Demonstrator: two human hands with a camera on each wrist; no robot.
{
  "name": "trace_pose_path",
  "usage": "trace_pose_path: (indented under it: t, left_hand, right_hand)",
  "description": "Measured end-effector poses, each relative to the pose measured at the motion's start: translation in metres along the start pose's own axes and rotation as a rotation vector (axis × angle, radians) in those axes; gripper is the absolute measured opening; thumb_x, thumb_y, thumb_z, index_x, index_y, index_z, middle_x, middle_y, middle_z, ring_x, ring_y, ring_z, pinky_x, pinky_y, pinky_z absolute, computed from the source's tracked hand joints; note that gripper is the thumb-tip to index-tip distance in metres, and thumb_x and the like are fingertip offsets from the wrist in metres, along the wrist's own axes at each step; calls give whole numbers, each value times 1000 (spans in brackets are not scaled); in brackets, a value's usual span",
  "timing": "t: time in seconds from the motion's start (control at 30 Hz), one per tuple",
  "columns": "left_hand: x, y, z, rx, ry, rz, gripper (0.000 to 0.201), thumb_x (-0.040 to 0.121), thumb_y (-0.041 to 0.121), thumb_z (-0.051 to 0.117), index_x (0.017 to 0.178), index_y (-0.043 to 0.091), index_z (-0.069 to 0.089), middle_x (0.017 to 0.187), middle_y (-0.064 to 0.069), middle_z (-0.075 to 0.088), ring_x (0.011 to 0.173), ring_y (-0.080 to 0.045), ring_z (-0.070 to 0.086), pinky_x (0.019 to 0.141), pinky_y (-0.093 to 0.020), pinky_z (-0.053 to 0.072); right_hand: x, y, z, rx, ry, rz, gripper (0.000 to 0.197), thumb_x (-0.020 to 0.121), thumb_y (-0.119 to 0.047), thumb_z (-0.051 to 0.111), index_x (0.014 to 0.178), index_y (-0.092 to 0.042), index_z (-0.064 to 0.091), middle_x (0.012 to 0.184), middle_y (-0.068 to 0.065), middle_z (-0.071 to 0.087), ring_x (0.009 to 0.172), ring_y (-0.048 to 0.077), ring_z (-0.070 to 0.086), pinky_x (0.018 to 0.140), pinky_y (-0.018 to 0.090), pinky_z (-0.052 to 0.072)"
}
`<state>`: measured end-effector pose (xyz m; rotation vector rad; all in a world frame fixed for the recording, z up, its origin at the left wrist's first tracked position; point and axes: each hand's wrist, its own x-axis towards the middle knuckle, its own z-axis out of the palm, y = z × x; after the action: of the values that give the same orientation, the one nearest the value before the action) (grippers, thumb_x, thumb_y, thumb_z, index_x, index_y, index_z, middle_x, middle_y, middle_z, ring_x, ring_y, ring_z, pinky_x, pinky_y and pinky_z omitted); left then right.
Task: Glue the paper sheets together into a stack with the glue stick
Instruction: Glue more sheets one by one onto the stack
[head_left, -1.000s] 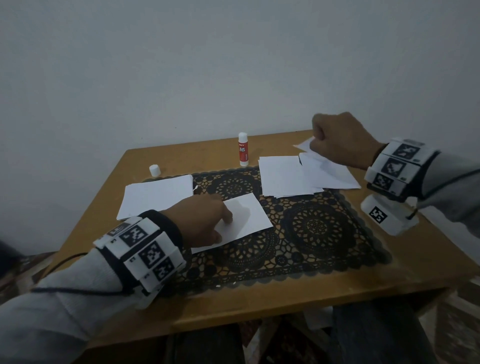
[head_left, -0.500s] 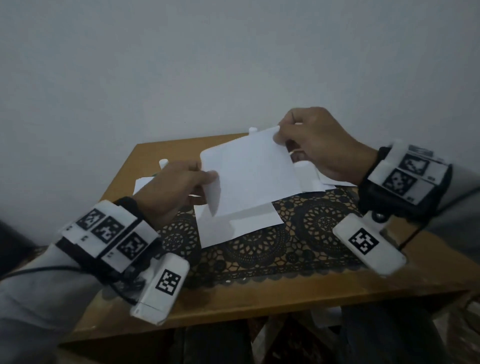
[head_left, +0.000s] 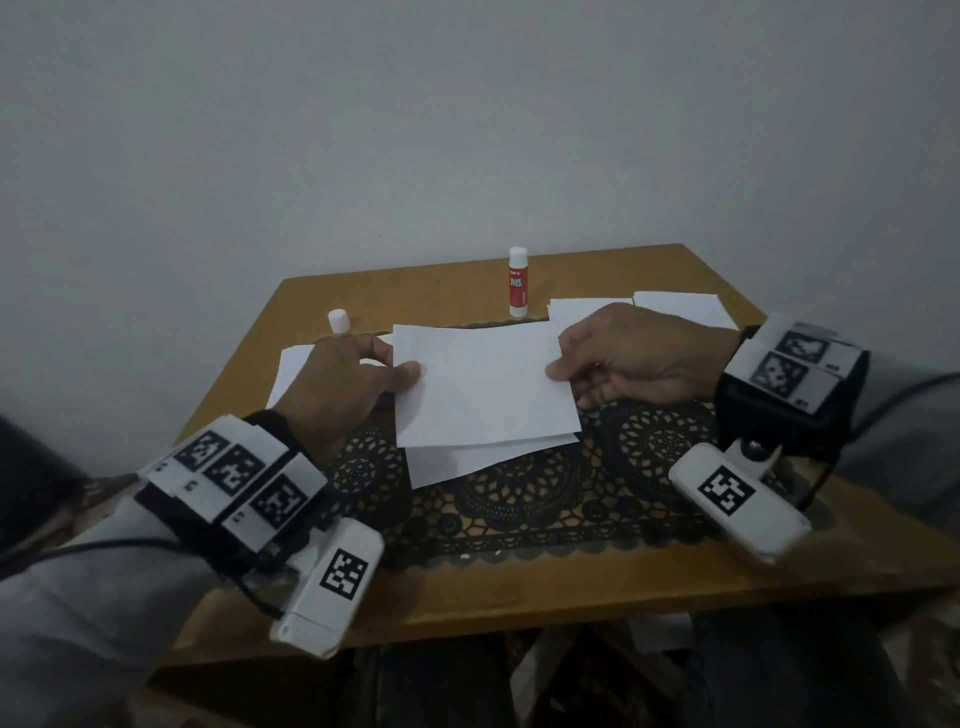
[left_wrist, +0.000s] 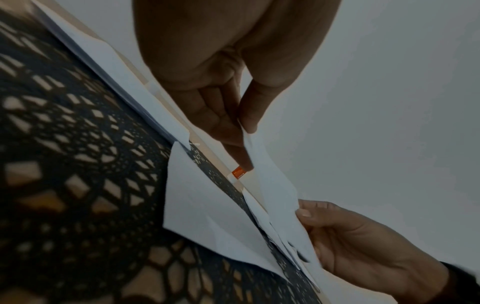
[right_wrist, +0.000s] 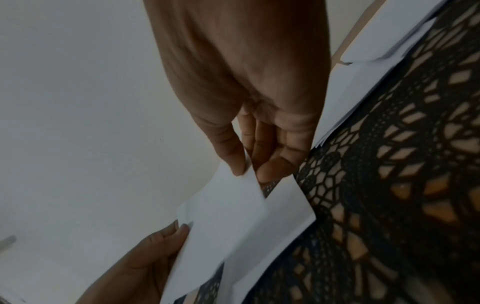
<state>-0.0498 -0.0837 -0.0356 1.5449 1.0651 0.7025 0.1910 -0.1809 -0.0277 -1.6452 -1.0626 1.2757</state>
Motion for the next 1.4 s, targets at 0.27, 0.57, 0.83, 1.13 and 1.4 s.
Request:
trace_pose_path:
  t: [0.27,0.57,0.83,1.13,1.4]
  left_hand:
    - [2,-7,-7,474,-59,4,28,86,29,67,69,7,65,81,-12,70,74,-23,65,83,-37,53]
    - [16,-12,-11,696,-100,-85,47,87,38,64,55,5,53,63,-11,50,58,-16,45,61,-25,36]
    - [19,-13,-11,737,-143,-84,47,86,37,66,54,6,50,57,-7,46,52,-15,40,57,-25,34]
    - [19,-12,-7,805,-154,-85,47,85,37,68,53,8,48,57,-5,44,54,-14,38,55,-25,30]
    - [20,-11,-5,840,-154,-87,40,83,36,70,63,5,56,63,-8,48,57,-15,40,57,-26,31]
  right_hand:
    - [14,1,4,-354,80,16,18,86,-15,71,84,1,66,64,7,63,50,10,55,45,19,43]
    - [24,9,5,-546,53,-43,24,87,-24,71,70,-7,66,67,3,66,56,7,54,50,17,44]
    - [24,14,4,-587,41,-100,26,87,-23,71,67,-8,65,66,1,65,56,6,53,51,18,43]
    - [26,18,5,-656,55,-164,26,84,-20,74,65,-4,65,62,0,64,53,6,51,56,18,43]
    - [26,18,7,-712,73,-176,25,81,-21,76,62,-10,65,64,-4,62,58,5,51,62,21,40]
